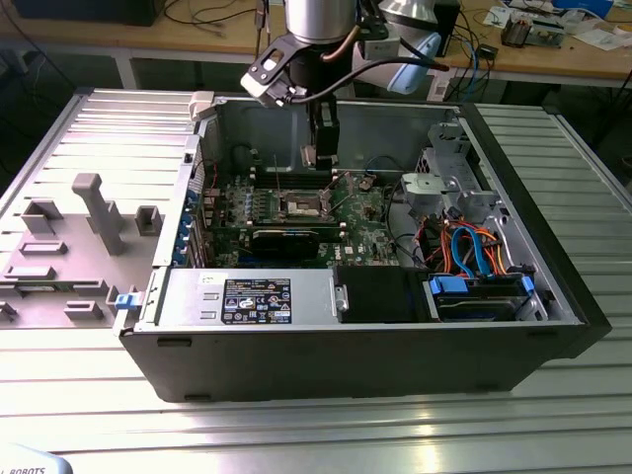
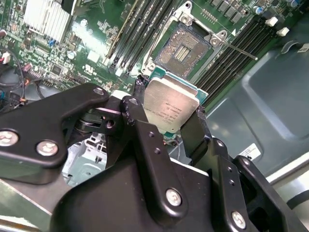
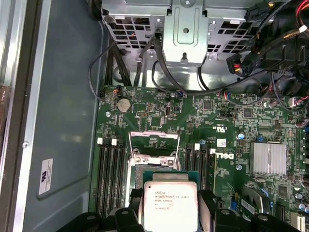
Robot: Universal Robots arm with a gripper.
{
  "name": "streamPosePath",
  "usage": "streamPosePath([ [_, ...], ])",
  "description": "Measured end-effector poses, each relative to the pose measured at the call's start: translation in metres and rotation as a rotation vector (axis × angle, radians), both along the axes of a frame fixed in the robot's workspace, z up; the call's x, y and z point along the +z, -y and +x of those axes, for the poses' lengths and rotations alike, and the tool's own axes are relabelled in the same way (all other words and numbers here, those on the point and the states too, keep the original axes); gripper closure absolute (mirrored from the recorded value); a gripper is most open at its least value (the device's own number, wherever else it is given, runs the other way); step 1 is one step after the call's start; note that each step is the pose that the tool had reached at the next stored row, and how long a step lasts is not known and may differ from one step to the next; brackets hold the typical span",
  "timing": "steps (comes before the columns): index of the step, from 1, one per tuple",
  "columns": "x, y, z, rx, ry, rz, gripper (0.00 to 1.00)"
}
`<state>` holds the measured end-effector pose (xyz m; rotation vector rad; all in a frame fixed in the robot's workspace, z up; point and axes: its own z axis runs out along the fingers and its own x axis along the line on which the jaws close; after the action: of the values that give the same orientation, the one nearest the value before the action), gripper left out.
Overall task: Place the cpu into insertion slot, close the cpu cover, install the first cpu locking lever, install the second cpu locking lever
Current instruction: 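Place the cpu into insertion slot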
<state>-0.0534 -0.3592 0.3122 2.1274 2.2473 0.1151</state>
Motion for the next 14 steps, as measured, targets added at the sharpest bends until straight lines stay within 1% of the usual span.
streamPosePath([
  [1,-0.0028,0.0,-0.0002,-0.014,0.0,-0.0003,0.46],
  [2,-0.0079,0.0,-0.0008,-0.027,0.0001,-0.0002,0.46],
  [3,-0.0109,0.0,-0.001,-0.028,0.005,-0.0003,0.46],
  [4,-0.0113,0.0002,-0.0023,-0.028,0.023,0.0001,0.46],
  [5,-0.0128,0.0004,-0.0043,-0.028,0.0318,0.0006,0.46],
  [6,-0.0162,0.0004,-0.0051,-0.028,0.0314,0.0005,0.46],
  [8,-0.0211,0.0004,-0.0057,-0.028,0.0265,0.0004,0.46],
  [9,-0.0244,0.0004,-0.0071,-0.028,0.0249,0.0004,0.46],
  [12,-0.0304,0.0004,-0.0082,-0.028,0.0248,0.0016,0.46],
  [14,-0.0356,0.0003,-0.0086,-0.028,0.024,0.0015,0.46],
])
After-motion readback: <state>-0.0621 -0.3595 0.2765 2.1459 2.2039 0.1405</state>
